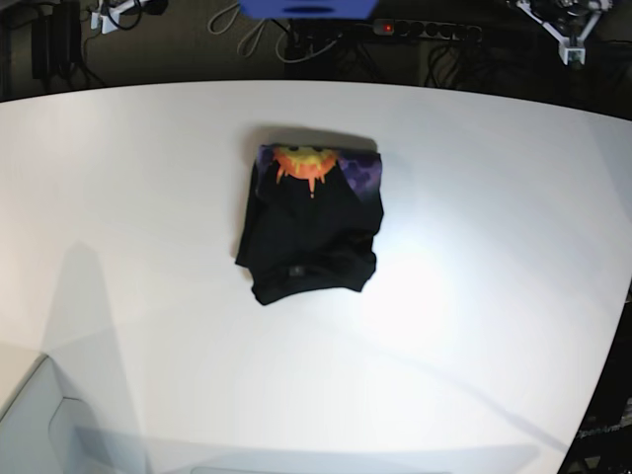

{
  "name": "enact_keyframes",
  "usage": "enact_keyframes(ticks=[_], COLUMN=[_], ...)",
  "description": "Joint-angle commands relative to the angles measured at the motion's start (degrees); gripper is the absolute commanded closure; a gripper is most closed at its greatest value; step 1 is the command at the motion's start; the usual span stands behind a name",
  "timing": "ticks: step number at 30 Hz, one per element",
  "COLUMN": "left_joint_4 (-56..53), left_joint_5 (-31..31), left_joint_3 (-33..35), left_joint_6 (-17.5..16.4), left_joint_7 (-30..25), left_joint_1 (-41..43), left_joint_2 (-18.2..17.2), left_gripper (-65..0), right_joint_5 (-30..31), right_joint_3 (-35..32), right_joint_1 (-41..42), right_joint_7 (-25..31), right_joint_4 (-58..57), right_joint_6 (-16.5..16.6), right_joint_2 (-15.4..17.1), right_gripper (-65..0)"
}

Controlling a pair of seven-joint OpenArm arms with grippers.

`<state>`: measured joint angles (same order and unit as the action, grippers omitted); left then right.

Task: Layout the t-shirt on the table in an organized manner, then fold the t-shirt properly

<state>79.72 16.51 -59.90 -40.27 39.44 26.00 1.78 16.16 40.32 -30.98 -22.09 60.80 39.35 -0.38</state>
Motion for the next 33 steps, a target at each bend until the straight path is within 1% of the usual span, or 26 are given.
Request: enact_keyframes(ticks=[1,3,5,7,8,10,11,12,13,14,15,17,19,20,21,23,25,27,28,30,31,33], left_joint_4=[-3.37,-13.31,-22.62,-32.29,-37.04,-46.36,-49.96,-53.31,-55.42,-57.61,-59.20,-62.54,-66.23,-68.16,-69.39,-71.15,-72.29,-72.82,-72.82,-72.73,-72.73,-72.73], left_joint_5=[-0.21,-0.21,-0.12,-0.12,-0.12,-0.29,-0.38,-0.56,-0.64,-0.64,-0.64,-0.64,-0.64,-0.29,-0.12,-0.12,-0.56,-0.56,-0.64,-0.64,-0.64,-0.47], left_joint_3=[-0.36,-0.36,-0.36,0.25,1.83,6.84,9.48,12.21,14.32,16.16,17.31,18.80,19.15,19.24,19.77,23.28,26.71,28.56,28.73,28.91,29.00,29.00], left_joint_6=[0.27,0.27,0.27,0.27,0.27,0.27,0.27,0.27,1.37,4.62,7.17,12.27,18.51,22.56,25.28,30.03,33.46,36.10,37.06,37.85,37.85,37.94], left_joint_7=[-2.74,-8.10,-11.70,-15.57,-17.59,-22.08,-24.63,-27.44,-30.17,-32.54,-34.12,-36.14,-37.55,-38.43,-39.57,-43.09,-44.41,-44.67,-44.76,-44.85,-44.85,-44.85], left_joint_1=[-0.11,-2.48,-5.21,-8.37,-9.78,-12.33,-13.56,-14.61,-15.49,-16.46,-17.60,-19.71,-22.17,-23.49,-24.37,-25.95,-26.92,-27.63,-27.71,-27.80,-27.89,-27.98], left_joint_2=[-0.95,-2.53,-4.37,-6.57,-7.80,-10.26,-10.70,-11.14,-10.97,-10.97,-10.88,-10.00,-8.59,-8.07,-7.10,-5.08,-3.94,-3.50,-2.79,-2.26,-2.09,-1.91], left_gripper=[0.0,0.0,0.0,0.0,0.0,0.0,0.0,0.0,0.0,0.0,0.0,0.0,0.0,0.0,0.0,0.0,0.0,0.0,0.0,0.0,0.0,0.0], right_joint_5=[0.50,0.50,0.41,0.41,0.41,0.41,0.41,0.41,0.41,0.41,0.41,0.41,0.41,0.41,0.41,0.41,0.41,0.41,0.41,0.41,0.41,0.41], right_joint_3=[-0.01,-3.08,-5.99,-8.45,-9.68,-12.40,-13.90,-15.66,-17.24,-19.08,-20.84,-25.15,-29.28,-31.48,-33.68,-37.90,-42.73,-46.95,-48.62,-51.26,-52.05,-52.93], right_joint_1=[0.26,2.54,4.39,6.85,7.73,9.22,9.93,10.63,11.33,12.30,13.36,15.91,18.89,20.48,21.88,23.55,23.73,23.91,23.91,23.99,24.08,24.17], right_joint_7=[0.59,0.59,0.59,0.77,1.56,5.52,8.33,11.76,15.45,19.67,23.62,32.33,41.12,45.69,49.30,54.66,55.27,55.27,55.27,55.27,55.27,54.04], right_joint_4=[-1.41,-4.58,-7.48,-10.47,-11.78,-14.77,-16.71,-19.08,-21.81,-25.41,-28.84,-37.01,-45.89,-50.82,-54.77,-58.82,-58.82,-58.47,-58.03,-57.59,-57.59,-57.23], right_joint_6=[0.65,0.65,0.43,0.34,0.34,-0.45,-2.47,-5.64,-8.89,-12.23,-14.61,-19.18,-25.07,-29.20,-33.77,-43.27,-51.27,-57.07,-59.27,-62.43,-63.05,-63.05], right_joint_2=[1.39,2.36,3.42,3.68,3.68,3.33,3.24,3.24,3.06,2.62,2.62,2.71,2.62,2.45,2.27,0.51,-0.01,-0.01,-0.01,-0.01,-0.01,-0.01], right_gripper=[0.0,0.0,0.0,0.0,0.0,0.0,0.0,0.0,0.0,0.0,0.0,0.0,0.0,0.0,0.0,0.0,0.0,0.0,0.0,0.0,0.0,0.0])
